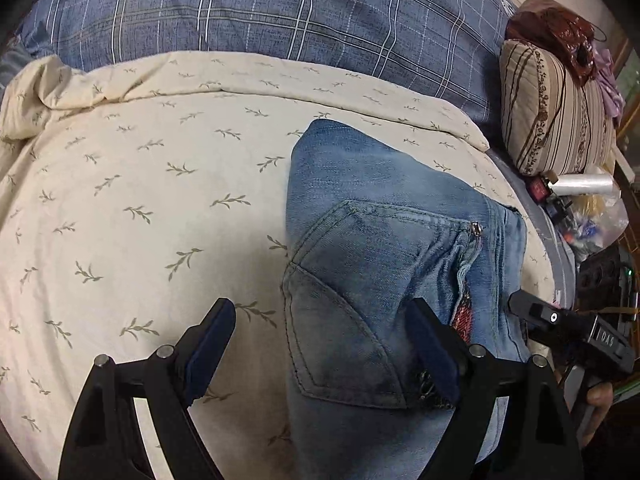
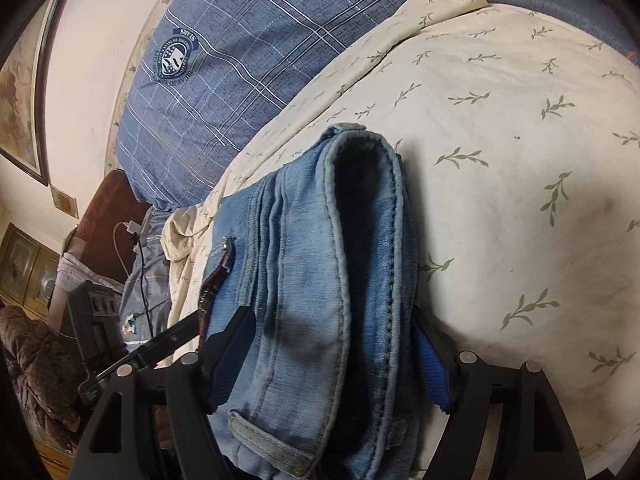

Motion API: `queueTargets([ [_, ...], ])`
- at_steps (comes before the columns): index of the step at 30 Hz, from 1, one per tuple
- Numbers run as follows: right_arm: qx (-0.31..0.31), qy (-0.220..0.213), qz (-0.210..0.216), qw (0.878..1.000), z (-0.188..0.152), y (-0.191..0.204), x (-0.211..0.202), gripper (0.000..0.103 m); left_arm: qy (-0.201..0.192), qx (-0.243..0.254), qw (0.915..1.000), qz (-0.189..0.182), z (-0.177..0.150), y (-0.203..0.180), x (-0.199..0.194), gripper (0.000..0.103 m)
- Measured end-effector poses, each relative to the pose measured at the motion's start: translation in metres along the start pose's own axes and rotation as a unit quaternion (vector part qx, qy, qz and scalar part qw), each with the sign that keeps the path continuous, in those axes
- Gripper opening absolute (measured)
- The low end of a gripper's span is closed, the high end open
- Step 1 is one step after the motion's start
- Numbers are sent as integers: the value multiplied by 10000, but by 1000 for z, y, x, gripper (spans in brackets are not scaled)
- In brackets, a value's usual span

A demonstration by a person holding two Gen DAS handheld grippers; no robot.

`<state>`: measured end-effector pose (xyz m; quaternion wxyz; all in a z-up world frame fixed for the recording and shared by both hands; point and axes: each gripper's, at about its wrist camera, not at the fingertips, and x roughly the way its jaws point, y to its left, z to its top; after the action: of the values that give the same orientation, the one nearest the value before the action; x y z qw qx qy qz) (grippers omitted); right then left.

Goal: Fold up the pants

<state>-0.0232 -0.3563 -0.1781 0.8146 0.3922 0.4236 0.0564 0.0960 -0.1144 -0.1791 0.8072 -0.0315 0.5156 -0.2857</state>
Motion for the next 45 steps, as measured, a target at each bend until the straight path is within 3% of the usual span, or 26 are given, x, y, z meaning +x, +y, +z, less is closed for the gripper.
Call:
queueTargets([
  [7,-182,2,-109,9998,-3,5,1,76,32,102,9998,-172,7,-11,6,87],
  [16,-393,18,-353,9986,-5,9,7,74,-9,33,9993,-369,13,-18,13,71],
  [20,-706,-45,-516,9962,-10,20,9,74,-62,113,9995,-280,13,-22,10,63],
  [26,-1176,-237,-657,9906,-15,38,7,58,-128,233,9995,-153,14,-28,-1,56],
  [31,-1506,-414,-795,9845,-21,52,4,53,-172,215,9996,-98,14,-27,-16,53],
  [45,-1774,-588,-352,9818,-24,89,11,45,-591,119,9973,407,26,-11,-66,53],
])
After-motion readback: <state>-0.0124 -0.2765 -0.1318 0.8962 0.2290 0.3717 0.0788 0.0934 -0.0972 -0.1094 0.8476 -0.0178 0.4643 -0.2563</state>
